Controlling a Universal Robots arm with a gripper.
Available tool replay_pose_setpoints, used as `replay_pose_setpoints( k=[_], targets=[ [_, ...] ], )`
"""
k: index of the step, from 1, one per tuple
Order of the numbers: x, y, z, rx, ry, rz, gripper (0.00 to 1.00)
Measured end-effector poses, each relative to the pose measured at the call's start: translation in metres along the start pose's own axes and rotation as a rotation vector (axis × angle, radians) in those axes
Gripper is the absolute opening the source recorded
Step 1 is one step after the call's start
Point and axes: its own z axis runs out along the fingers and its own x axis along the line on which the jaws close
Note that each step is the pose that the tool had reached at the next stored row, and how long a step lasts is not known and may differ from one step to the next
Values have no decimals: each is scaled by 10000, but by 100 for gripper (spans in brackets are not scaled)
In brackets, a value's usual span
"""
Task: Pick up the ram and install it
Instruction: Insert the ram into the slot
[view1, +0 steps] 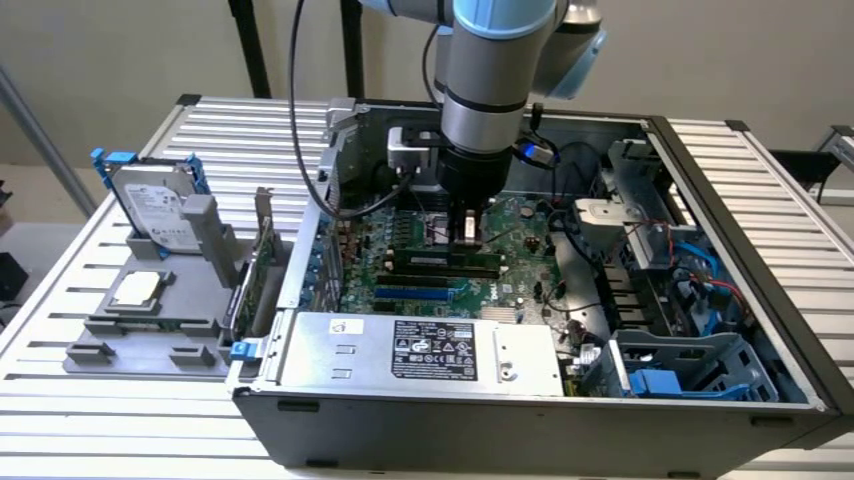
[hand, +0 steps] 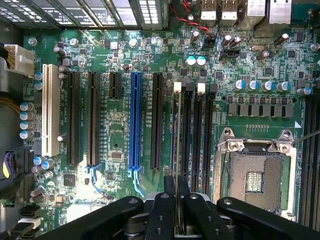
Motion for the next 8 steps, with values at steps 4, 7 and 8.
replay_pose_setpoints(
  k=[4,7,8],
  targets=[
    [-1,-1,10,0,0,-2,14],
    [-2,-1,21,0,0,-2,14],
    [-2,-1,25,0,1,-2,14]
  ],
)
